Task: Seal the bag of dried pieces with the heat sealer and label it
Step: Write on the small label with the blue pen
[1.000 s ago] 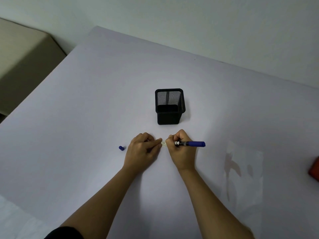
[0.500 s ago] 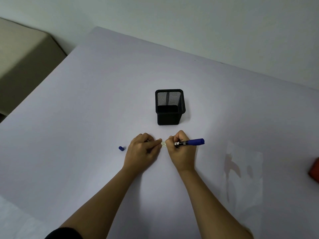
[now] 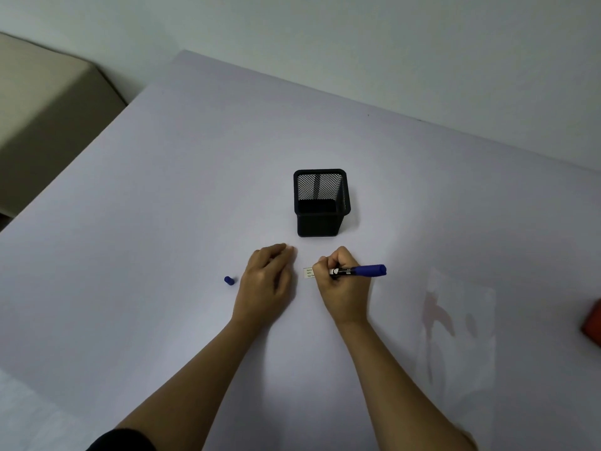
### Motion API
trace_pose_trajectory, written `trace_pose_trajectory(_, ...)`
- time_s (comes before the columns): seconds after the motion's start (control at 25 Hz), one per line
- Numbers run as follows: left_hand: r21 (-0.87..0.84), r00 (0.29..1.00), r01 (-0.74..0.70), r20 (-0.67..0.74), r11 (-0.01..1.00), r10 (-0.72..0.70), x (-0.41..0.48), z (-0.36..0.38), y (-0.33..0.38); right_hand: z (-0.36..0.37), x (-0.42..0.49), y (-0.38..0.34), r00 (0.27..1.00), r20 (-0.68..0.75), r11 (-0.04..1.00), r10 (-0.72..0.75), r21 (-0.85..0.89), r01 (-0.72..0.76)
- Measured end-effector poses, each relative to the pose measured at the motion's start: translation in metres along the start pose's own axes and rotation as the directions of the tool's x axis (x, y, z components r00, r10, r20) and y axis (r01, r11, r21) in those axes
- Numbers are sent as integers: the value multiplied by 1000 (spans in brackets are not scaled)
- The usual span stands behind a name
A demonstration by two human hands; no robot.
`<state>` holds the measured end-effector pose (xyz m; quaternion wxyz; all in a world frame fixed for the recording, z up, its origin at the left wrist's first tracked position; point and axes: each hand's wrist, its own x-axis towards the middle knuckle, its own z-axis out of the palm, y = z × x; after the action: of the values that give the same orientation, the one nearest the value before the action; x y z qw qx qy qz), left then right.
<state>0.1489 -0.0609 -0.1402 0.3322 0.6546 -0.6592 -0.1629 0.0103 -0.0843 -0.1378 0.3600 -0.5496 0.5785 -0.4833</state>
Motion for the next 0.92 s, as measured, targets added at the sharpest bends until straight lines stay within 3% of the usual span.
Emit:
trace_pose_trajectory(0.56, 50, 1000, -9, 24, 999, 8, 2, 3, -4, 1, 0, 1, 999, 2, 999, -34, -9, 34)
trace_pose_trajectory(0.92, 220, 996, -11, 87, 975, -8, 0, 8, -2, 1, 0, 3, 999, -12, 998, -48, -31, 47)
